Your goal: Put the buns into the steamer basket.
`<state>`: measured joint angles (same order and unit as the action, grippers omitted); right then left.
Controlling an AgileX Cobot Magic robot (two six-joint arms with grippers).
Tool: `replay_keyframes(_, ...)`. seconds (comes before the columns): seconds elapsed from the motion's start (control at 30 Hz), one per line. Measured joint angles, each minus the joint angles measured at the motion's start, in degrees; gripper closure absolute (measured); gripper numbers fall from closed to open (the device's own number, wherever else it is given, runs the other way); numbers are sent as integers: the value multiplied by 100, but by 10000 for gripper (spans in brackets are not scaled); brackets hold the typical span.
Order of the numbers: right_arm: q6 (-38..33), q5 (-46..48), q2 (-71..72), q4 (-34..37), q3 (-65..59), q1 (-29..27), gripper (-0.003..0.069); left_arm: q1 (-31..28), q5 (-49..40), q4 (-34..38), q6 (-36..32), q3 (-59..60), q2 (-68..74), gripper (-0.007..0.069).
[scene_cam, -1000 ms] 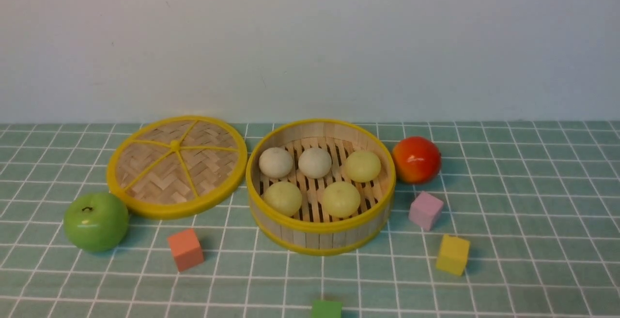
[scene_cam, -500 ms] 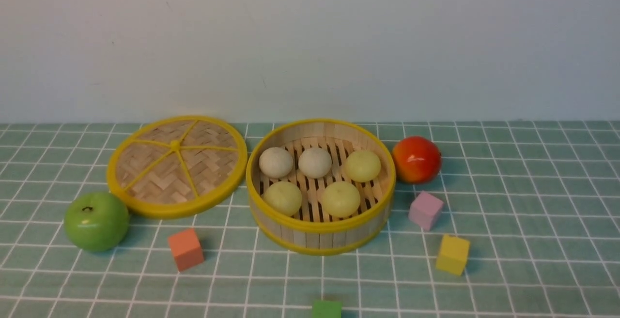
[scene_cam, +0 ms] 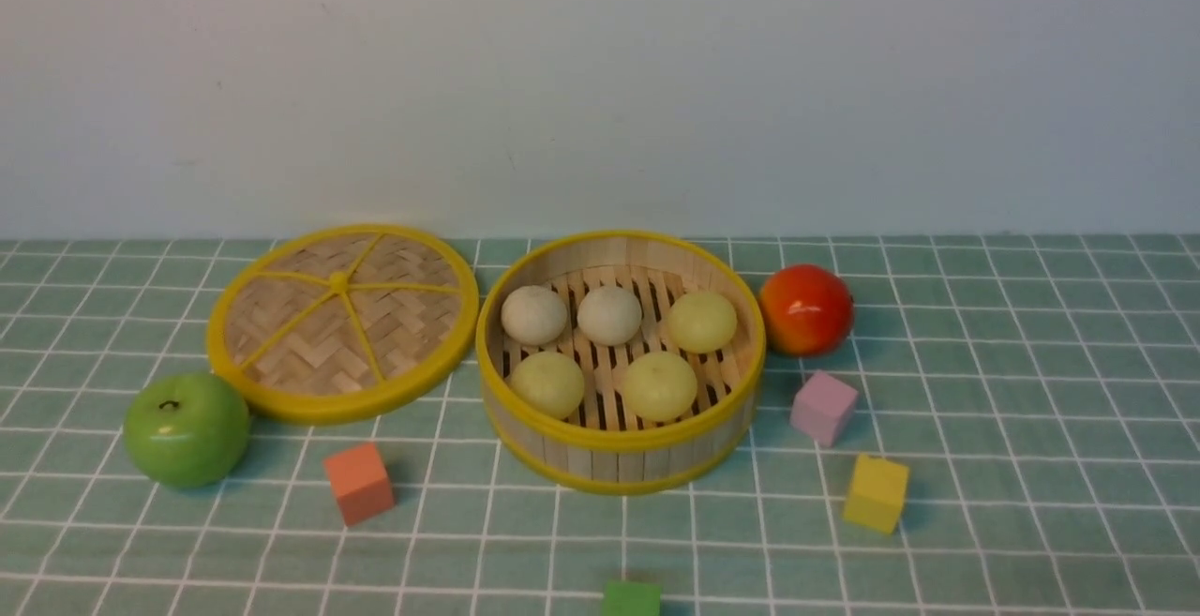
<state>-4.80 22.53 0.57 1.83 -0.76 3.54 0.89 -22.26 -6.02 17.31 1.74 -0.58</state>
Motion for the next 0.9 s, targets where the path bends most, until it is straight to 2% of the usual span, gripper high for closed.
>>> replay_keyframes(0.9,0,-7,0,-20,0,0,613,0,0,0,0,0,0,387)
